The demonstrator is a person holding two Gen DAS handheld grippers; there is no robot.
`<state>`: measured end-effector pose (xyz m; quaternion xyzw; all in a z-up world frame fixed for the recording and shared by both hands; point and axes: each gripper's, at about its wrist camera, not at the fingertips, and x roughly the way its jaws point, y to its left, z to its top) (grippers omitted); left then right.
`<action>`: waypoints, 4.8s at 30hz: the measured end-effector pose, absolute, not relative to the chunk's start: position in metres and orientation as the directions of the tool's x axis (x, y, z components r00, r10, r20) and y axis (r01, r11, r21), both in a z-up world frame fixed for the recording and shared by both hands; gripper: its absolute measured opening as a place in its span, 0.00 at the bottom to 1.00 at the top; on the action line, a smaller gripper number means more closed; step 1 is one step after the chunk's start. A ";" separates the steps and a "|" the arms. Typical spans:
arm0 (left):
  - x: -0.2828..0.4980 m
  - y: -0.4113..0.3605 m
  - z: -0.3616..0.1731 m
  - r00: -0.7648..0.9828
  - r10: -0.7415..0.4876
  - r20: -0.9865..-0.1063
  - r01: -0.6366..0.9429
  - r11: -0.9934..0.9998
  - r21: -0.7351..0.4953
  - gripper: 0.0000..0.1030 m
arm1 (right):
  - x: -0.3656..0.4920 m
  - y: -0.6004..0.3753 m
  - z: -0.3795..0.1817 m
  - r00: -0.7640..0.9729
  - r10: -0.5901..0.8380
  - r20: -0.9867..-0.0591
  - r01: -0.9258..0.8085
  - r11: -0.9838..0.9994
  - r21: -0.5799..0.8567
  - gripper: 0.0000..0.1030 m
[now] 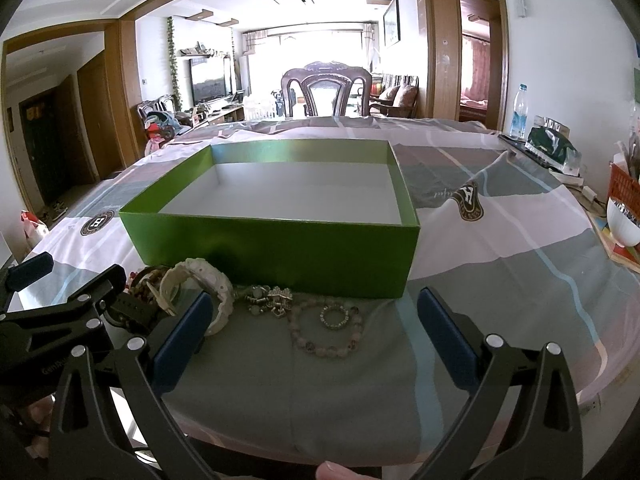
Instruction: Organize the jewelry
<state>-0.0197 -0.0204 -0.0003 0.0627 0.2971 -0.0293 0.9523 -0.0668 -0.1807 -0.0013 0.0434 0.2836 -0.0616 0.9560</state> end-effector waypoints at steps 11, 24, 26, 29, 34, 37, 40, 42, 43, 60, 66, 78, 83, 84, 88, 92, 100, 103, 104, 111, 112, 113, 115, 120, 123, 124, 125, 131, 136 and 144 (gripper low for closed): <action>-0.002 -0.003 -0.001 0.790 -0.014 -0.613 0.074 0.995 0.073 0.97 | -0.058 -0.183 -0.016 0.785 -0.151 -0.601 0.188 0.982 -0.001 0.97; 0.021 0.001 -0.017 0.655 -0.151 -0.741 0.218 0.976 -0.006 0.67 | -0.037 -0.183 -0.038 0.717 -0.040 -0.696 0.109 0.992 0.056 0.54; 0.023 0.004 -0.016 0.654 -0.154 -0.741 0.223 0.975 -0.006 0.67 | -0.036 -0.180 -0.038 0.717 -0.028 -0.697 0.097 0.993 0.060 0.54; 0.028 0.010 -0.014 0.657 -0.147 -0.739 0.214 0.977 -0.003 0.67 | -0.033 -0.170 -0.030 0.727 0.029 -0.686 0.037 0.996 0.082 0.54; 0.032 0.020 -0.016 0.653 -0.131 -0.746 0.193 0.981 -0.004 0.69 | -0.023 -0.142 -0.026 0.719 0.112 -0.686 -0.067 0.994 0.092 0.52; 0.035 0.028 -0.016 0.653 -0.116 -0.748 0.166 0.986 -0.008 0.70 | -0.015 -0.133 -0.033 0.695 0.121 -0.709 -0.078 0.993 0.092 0.46; 0.038 0.038 -0.016 0.641 -0.128 -0.757 0.157 0.987 -0.034 0.70 | -0.007 -0.133 -0.034 0.691 0.107 -0.715 -0.071 0.994 0.081 0.38; 0.040 0.045 -0.015 0.635 -0.137 -0.760 0.155 0.987 -0.048 0.70 | -0.006 -0.130 -0.033 0.692 0.095 -0.715 -0.071 0.995 0.064 0.33; 0.040 0.047 -0.015 0.635 -0.140 -0.760 0.158 0.986 -0.050 0.70 | -0.007 -0.130 -0.033 0.694 0.090 -0.714 -0.070 0.996 0.057 0.30; 0.005 0.025 -0.008 0.610 -0.260 -0.749 0.382 0.924 -0.010 0.77 | -0.011 -0.137 -0.026 0.702 0.069 -0.709 -0.047 0.998 0.050 0.13; 0.020 0.014 -0.025 0.566 -0.258 -0.783 0.381 0.924 -0.029 0.63 | -0.007 -0.135 -0.030 0.682 0.098 -0.725 -0.070 0.995 0.069 0.13; 0.031 0.013 -0.025 0.541 -0.318 -0.778 0.398 0.912 -0.097 0.20 | -0.007 -0.134 -0.024 0.697 0.101 -0.710 -0.072 0.995 0.071 0.05; 0.029 0.015 -0.013 0.573 -0.323 -0.753 0.393 0.915 -0.094 0.19 | -0.013 -0.136 -0.014 0.721 0.089 -0.687 -0.062 0.996 0.063 0.05; 0.028 0.015 -0.011 0.576 -0.324 -0.751 0.393 0.915 -0.093 0.19 | -0.014 -0.136 -0.012 0.727 0.087 -0.681 -0.061 0.996 0.062 0.05; 0.028 0.015 -0.002 0.593 -0.329 -0.735 0.395 0.914 -0.091 0.19 | -0.018 -0.140 -0.003 0.750 0.078 -0.657 -0.054 0.997 0.056 0.05; 0.026 0.011 0.001 0.609 -0.325 -0.724 0.394 0.916 -0.079 0.19 | -0.018 -0.141 -0.005 0.745 0.072 -0.663 -0.049 0.997 0.053 0.05; 0.026 0.011 0.025 0.654 -0.352 -0.670 0.387 0.916 -0.104 0.19 | -0.027 -0.152 0.015 0.795 0.065 -0.604 -0.028 0.997 0.071 0.05; 0.027 0.010 0.036 0.676 -0.359 -0.644 0.385 0.917 -0.106 0.19 | -0.033 -0.156 0.026 0.820 0.065 -0.569 -0.028 0.997 0.073 0.05; 0.027 0.009 0.038 0.679 -0.360 -0.639 0.386 0.916 -0.106 0.19 | -0.035 -0.158 0.030 0.829 0.061 -0.556 -0.025 0.997 0.072 0.05; 0.031 0.006 0.055 0.709 -0.359 -0.606 0.380 0.920 -0.101 0.19 | -0.034 -0.169 0.045 0.861 0.023 -0.508 0.009 0.998 0.062 0.05; 0.032 0.006 0.059 0.717 -0.356 -0.599 0.375 0.922 -0.098 0.19 | -0.033 -0.171 0.047 0.865 0.018 -0.501 0.014 0.998 0.060 0.05; 0.034 0.006 0.062 0.723 -0.355 -0.593 0.373 0.923 -0.098 0.19 | -0.032 -0.174 0.050 0.871 0.011 -0.491 0.019 0.998 0.058 0.05; 0.039 0.005 0.069 0.732 -0.355 -0.581 0.368 0.924 -0.101 0.19 | -0.032 -0.177 0.053 0.879 0.001 -0.476 0.029 0.998 0.055 0.05; 0.059 -0.002 0.077 0.741 -0.363 -0.565 0.360 0.925 -0.122 0.19 | -0.020 -0.190 0.062 0.896 -0.030 -0.442 0.062 0.996 0.059 0.05; 0.087 -0.012 0.072 0.750 -0.336 -0.569 0.324 0.938 -0.126 0.19 | -0.005 -0.195 0.061 0.897 -0.058 -0.438 0.089 0.995 0.050 0.05; 0.096 -0.016 0.069 0.755 -0.319 -0.573 0.308 0.944 -0.120 0.19 | 0.003 -0.198 0.058 0.891 -0.068 -0.449 0.101 0.994 0.050 0.05; 0.102 -0.018 0.067 0.757 -0.307 -0.578 0.298 0.948 -0.113 0.19 | 0.008 -0.200 0.056 0.886 -0.073 -0.459 0.108 0.993 0.052 0.05; 0.135 -0.031 0.047 0.704 -0.316 -0.636 0.296 0.945 -0.142 0.19 | 0.034 -0.206 0.033 0.848 -0.068 -0.526 0.122 0.990 0.068 0.06; 0.134 -0.027 0.049 0.699 -0.336 -0.632 0.308 0.938 -0.159 0.19 | 0.030 -0.207 0.032 0.851 -0.069 -0.520 0.126 0.989 0.074 0.07; 0.121 -0.021 0.055 0.701 -0.361 -0.615 0.332 0.928 -0.168 0.19 | 0.027 -0.199 0.033 0.853 -0.052 -0.519 0.108 0.991 0.078 0.07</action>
